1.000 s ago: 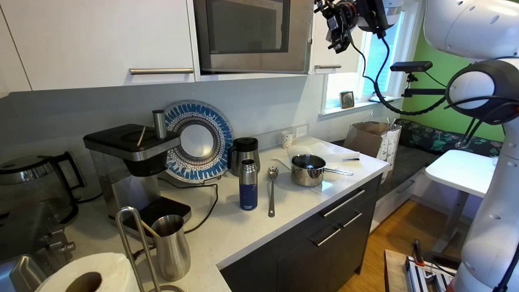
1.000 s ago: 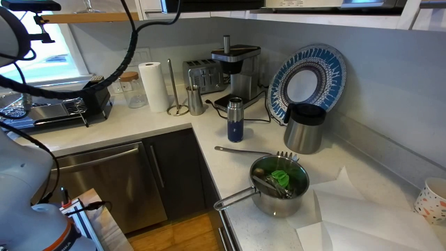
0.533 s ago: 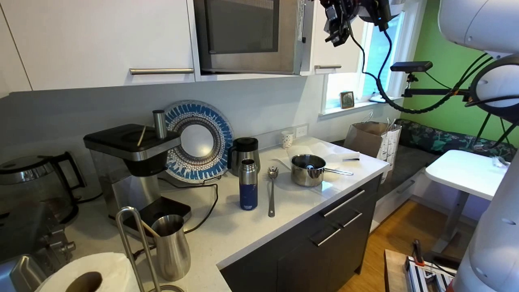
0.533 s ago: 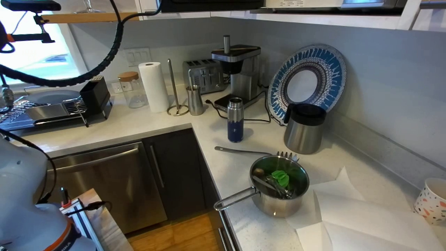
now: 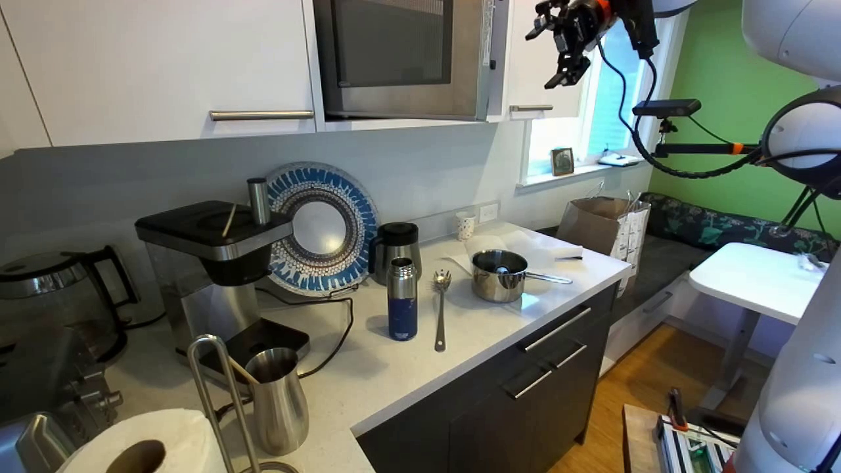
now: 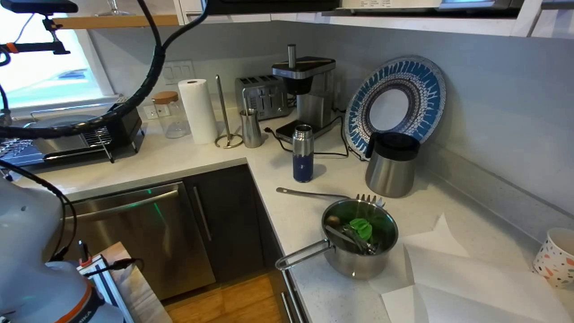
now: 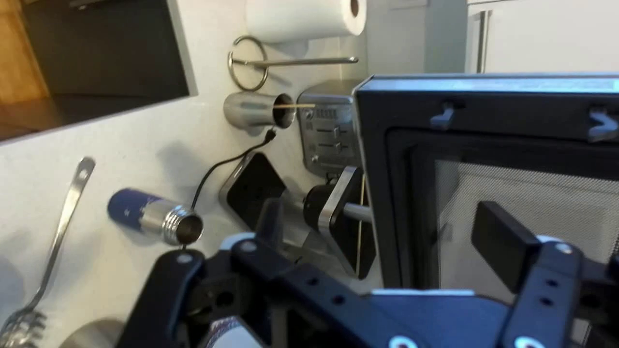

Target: Open the microwave door

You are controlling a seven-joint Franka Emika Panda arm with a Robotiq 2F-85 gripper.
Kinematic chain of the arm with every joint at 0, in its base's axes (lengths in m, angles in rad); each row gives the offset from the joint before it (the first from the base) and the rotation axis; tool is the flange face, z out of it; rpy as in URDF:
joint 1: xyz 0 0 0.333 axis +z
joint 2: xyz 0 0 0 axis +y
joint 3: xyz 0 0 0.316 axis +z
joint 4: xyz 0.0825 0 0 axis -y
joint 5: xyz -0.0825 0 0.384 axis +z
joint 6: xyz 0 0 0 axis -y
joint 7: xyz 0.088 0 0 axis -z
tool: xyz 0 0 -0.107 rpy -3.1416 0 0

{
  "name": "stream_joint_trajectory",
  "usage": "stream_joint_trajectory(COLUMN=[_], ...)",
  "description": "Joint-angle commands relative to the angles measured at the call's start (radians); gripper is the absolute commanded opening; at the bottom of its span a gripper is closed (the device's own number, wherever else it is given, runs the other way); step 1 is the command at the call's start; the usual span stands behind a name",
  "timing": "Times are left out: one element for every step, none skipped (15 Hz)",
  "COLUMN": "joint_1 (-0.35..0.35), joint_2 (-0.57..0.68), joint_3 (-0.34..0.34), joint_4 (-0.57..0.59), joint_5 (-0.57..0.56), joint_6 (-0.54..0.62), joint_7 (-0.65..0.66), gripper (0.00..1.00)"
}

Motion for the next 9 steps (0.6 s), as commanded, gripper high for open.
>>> stream_joint_trajectory(joint_1=[-0.024,-0.026,-0.028,-0.028,-0.027,-0.025,-0.022,-0.027,-0.027], joint_2=[-0.012,-0.021,-0.028,-0.040,-0.053,-0.065,-0.073,-0.037,-0.039], joint_3=[-0.022,-0.021,-0.022,-0.018,-0.015,-0.011,-0.003,-0.020,-0.019], joint_4=[0.033,0.026,0.025,0.015,0.005,-0.008,-0.022,0.023,0.022], joint_5=[-0.121,-0.142,-0.158,-0.176,-0.192,-0.211,-0.249,-0.187,-0.193], joint_6=[0.057,0.095,0.113,0.144,0.162,0.189,0.210,0.170,0.174], joint_7=[-0.153,-0.202,-0.259,-0.312,-0.369,-0.427,-0.488,-0.396,-0.409], gripper=[1.00,1.00,1.00,1.00,1.00,1.00,1.00,1.00,1.00])
